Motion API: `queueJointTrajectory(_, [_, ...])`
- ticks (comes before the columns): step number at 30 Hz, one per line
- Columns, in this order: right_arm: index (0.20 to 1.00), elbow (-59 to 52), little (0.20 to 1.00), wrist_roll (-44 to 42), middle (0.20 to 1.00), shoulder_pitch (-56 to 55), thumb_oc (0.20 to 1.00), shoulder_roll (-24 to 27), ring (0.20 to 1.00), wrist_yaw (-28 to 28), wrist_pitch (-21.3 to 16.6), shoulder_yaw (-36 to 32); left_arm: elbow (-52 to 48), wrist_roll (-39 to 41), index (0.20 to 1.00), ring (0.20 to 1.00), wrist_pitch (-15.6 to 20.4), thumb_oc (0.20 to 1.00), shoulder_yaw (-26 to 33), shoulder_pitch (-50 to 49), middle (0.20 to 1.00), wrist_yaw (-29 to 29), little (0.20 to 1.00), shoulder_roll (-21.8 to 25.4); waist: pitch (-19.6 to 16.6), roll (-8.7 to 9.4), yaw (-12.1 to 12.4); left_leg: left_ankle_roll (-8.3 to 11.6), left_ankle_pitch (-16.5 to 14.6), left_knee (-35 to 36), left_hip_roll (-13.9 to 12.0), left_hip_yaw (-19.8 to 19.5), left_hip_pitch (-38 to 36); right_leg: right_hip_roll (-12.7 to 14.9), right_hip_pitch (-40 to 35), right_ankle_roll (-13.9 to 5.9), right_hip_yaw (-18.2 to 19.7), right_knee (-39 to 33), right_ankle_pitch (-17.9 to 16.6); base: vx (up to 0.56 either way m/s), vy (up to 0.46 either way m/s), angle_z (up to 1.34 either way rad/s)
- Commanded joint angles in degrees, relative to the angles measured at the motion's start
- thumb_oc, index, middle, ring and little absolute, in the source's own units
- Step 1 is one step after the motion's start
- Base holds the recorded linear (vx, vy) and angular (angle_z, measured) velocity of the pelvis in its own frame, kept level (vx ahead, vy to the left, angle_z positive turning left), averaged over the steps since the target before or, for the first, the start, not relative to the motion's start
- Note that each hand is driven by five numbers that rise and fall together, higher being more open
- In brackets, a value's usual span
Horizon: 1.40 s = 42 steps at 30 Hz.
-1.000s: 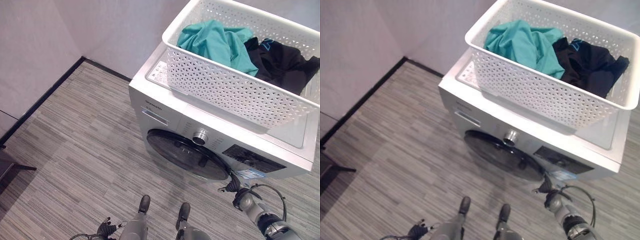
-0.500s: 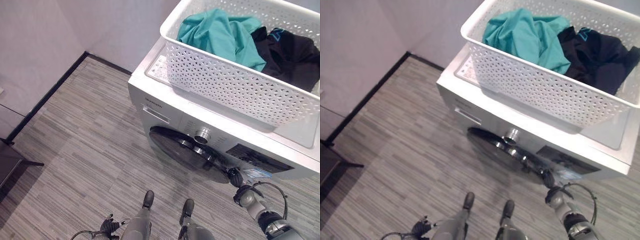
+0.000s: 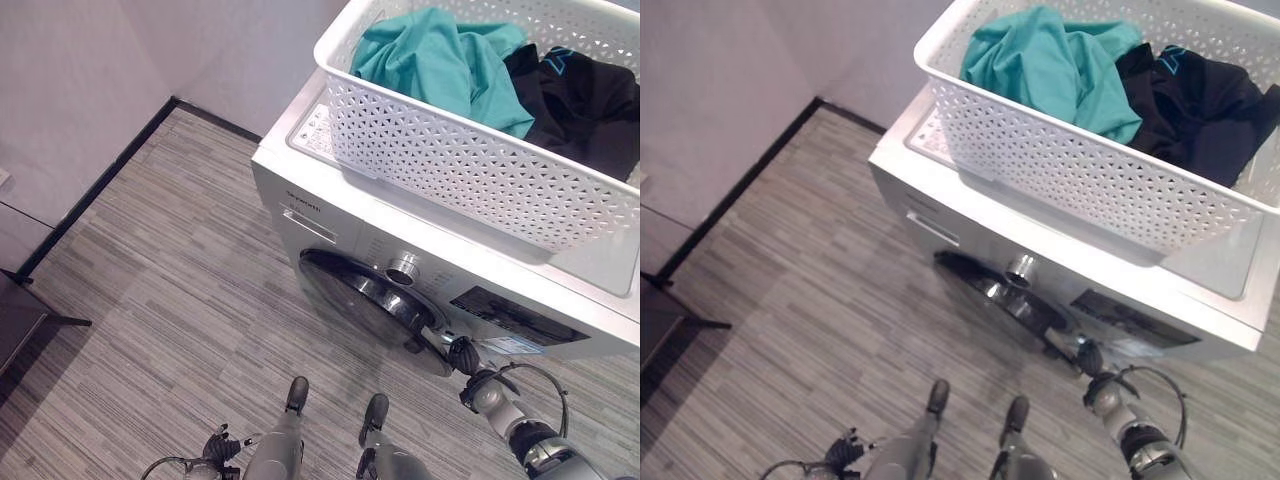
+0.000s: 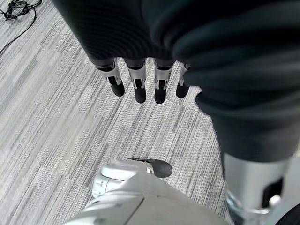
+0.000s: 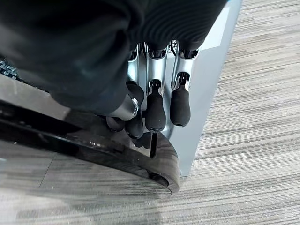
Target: Grab the laundry basket,head to the washer,open it,put in the laundry and shut it.
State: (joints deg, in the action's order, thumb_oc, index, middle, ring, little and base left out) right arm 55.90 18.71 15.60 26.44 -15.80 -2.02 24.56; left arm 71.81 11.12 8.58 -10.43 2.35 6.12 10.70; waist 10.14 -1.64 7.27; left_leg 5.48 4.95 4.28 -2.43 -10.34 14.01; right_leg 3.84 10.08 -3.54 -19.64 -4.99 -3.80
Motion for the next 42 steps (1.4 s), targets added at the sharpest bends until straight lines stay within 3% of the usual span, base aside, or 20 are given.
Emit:
queueJointTrajectory(1, [0.200,-3.5,0.200,-1.6,0.200,3.6,0.200,-6.0,0.200,1.7,-4.1,3.9,2.5,-1.0,1.000,1.000,0.1,1.000,-3.9,1.9,1.000,0.9,1.000,0.6,-1.4,3.78,2.6,-0.19,1.3,0.7,1.8,3.8,1.3,4.4,-2.8,-3.44,0.8,0.0,-0.2,0.00,-0.038,0.15])
queueJointTrajectory(5, [0.200,-5.1,0.200,-1.2,0.200,2.9,0.200,-6.4,0.200,3.4,-4.4,5.2,2.1,-1.5,1.000,1.000,-0.3,1.000,-3.8,1.9,1.000,0.2,1.000,1.7,-1.1,4.43,3.3,0.07,1.6,0.7,1.7,1.8,0.1,3.7,-4.9,-2.64,-1.8,0.7,0.7,-0.01,-0.044,0.29])
queueJointTrajectory(12, [0.200,-3.7,0.200,-1.6,0.200,1.5,0.200,-8.3,0.200,5.1,-4.8,6.3,2.2,-3.3,1.000,1.000,-0.9,1.000,-3.7,1.7,1.000,-1.1,1.000,3.0,-0.9,4.31,5.3,-0.27,2.6,0.7,1.8,-2.8,-2.3,2.8,-6.7,-1.07,-5.2,7.3,6.1,-0.02,-0.010,0.42])
queueJointTrajectory(13, [0.263,-3.4,0.263,-1.8,0.263,1.1,0.263,-8.5,0.263,5.0,-4.7,6.3,1.9,-3.7,1.000,1.000,-0.9,1.000,-4.1,1.8,1.000,-0.9,1.000,3.3,-0.9,4.21,4.8,-0.48,3.1,0.7,2.1,-4.2,-2.3,1.8,-6.9,-0.47,-3.7,7.9,7.2,0.00,-0.051,0.32])
queueJointTrajectory(15, [0.564,-3.1,0.564,-2.4,0.564,0.9,0.564,-8.5,0.564,4.7,-4.5,6.0,1.1,-2.7,1.000,1.000,-0.9,1.000,-3.9,1.7,1.000,-0.9,1.000,4.2,-1.0,4.27,2.4,-1.03,4.1,0.2,3.0,-6.0,-1.9,-2.2,-6.1,0.56,5.2,8.9,9.2,-0.04,0.010,1.29])
queueJointTrajectory(16, [0.950,-2.8,0.950,-2.4,0.950,1.2,0.950,-8.5,0.950,4.5,-4.4,6.1,0.6,-2.0,1.000,1.000,-0.7,1.000,-3.4,1.5,1.000,-0.8,1.000,4.3,-1.1,4.30,2.5,-1.02,4.4,-0.6,3.4,-5.7,-1.1,-2.7,-6.1,0.95,6.4,8.4,8.7,-0.13,0.056,1.92])
queueJointTrajectory(17, [1.000,-1.7,1.000,-2.5,1.000,1.7,1.000,-8.8,1.000,4.6,-4.4,6.4,0.4,-1.3,1.000,1.000,-0.5,1.000,-2.8,1.3,1.000,-0.9,1.000,4.2,-1.0,4.52,3.6,-0.66,4.6,-1.5,3.7,-5.2,0.3,-2.4,-6.7,1.07,5.5,7.1,7.9,-0.20,0.022,1.35])
queueJointTrajectory(18, [1.000,0.8,1.000,-3.0,1.000,2.4,1.000,-9.5,1.000,4.8,-4.3,6.5,0.2,-1.0,1.000,1.000,-0.5,1.000,-3.1,1.3,1.000,-1.0,1.000,3.7,-0.7,4.30,4.4,0.06,5.3,-3.0,3.5,-3.6,3.2,-1.6,-7.3,1.07,2.7,5.7,7.3,-0.15,-0.004,0.19])
queueJointTrajectory(19, [1.000,0.8,1.000,-3.0,1.000,2.4,1.000,-9.5,1.000,4.8,-4.4,6.5,0.2,-1.0,1.000,1.000,-0.5,1.000,-3.1,1.3,1.000,-1.0,1.000,3.7,-0.8,4.23,4.3,0.03,5.4,-3.1,3.5,-3.8,3.5,-1.6,-7.1,1.03,2.6,5.6,7.2,-0.14,0.000,0.19])
queueJointTrajectory(21, [1.000,1.3,1.000,-2.9,1.000,3.2,1.000,-9.4,1.000,4.9,-4.1,6.4,-0.6,-0.6,1.000,1.000,-0.7,1.000,-3.1,1.7,1.000,-0.9,1.000,3.4,-0.3,3.60,3.8,0.14,6.8,-3.8,1.1,4.2,6.2,-0.8,-7.2,0.61,-0.7,4.7,6.7,-0.12,0.047,0.79])
queueJointTrajectory(23, [1.000,1.9,1.000,-2.8,1.000,3.9,1.000,-9.6,1.000,5.8,-3.8,7.2,-1.4,-1.1,1.000,1.000,-0.9,1.000,-3.3,1.6,1.000,-1.0,1.000,3.2,-0.4,3.45,3.8,-0.73,5.6,-2.2,-1.2,11.6,5.5,0.2,-8.3,-0.13,-3.4,3.9,7.1,-0.03,0.018,0.74])
queueJointTrajectory(24, [1.000,2.0,1.000,-2.8,1.000,4.0,1.000,-9.6,1.000,5.8,-3.8,7.1,-1.4,-1.1,1.000,1.000,-1.0,1.000,-3.3,1.7,1.000,-1.0,1.000,3.2,-0.2,3.12,3.9,-1.27,6.6,-2.5,-1.3,12.0,6.1,0.2,-7.9,0.08,-4.0,3.9,6.2,0.06,-0.003,0.82])
queueJointTrajectory(26, [1.000,2.7,1.000,-2.6,1.000,4.8,1.000,-10.2,1.000,5.9,-3.3,7.6,-2.7,-2.2,1.000,1.000,-1.1,1.000,-3.6,1.1,1.000,-1.0,1.000,3.4,-0.6,2.41,4.2,-0.92,6.7,-1.6,-3.4,19.2,5.0,1.1,-10.2,-0.30,-7.5,3.7,7.4,0.03,0.029,0.80])
queueJointTrajectory(28, [1.000,2.5,1.000,-2.7,1.000,5.7,1.000,-10.2,1.000,5.4,-3.0,7.4,-5.1,-2.6,1.000,1.000,-1.2,1.000,-4.1,0.8,1.000,-1.4,1.000,3.9,-1.0,1.61,4.4,-0.97,7.4,-2.0,-4.4,23.4,5.0,1.3,-10.9,-0.06,-9.6,3.9,7.9,0.01,0.086,0.78])
queueJointTrajectory(33, [1.000,3.4,1.000,-2.4,1.000,8.5,1.000,-11.8,1.000,5.0,-2.6,8.2,-9.6,-3.7,1.000,1.000,-0.9,1.000,-5.4,-1.7,1.000,-2.2,1.000,5.3,-1.6,0.38,6.1,-1.55,6.2,-4.5,-2.9,24.9,6.1,2.5,-12.6,0.18,-11.0,3.1,8.7,0.05,0.119,0.43])
queueJointTrajectory(38, [1.000,5.9,1.000,-0.6,1.000,11.0,1.000,-14.3,1.000,4.6,-2.3,9.5,-10.1,-4.6,1.000,1.000,-0.8,1.000,-5.5,-2.8,1.000,-2.0,1.000,6.0,-2.2,0.85,7.4,-2.62,3.3,-7.0,-1.4,25.9,6.6,4.5,-13.4,-0.66,-10.0,2.4,8.2,0.09,0.146,-0.07])
queueJointTrajectory(42, [1.000,6.8,1.000,-0.5,1.000,13.0,1.000,-14.9,1.000,4.5,-2.2,9.8,-18.1,-5.1,1.000,1.000,0.2,1.000,-8.1,-3.4,1.000,-3.6,1.000,8.1,-2.6,1.05,8.0,-2.88,1.9,-7.9,-0.7,27.2,7.0,5.6,-13.3,-1.75,-10.0,1.7,6.9,0.08,0.131,-0.11])
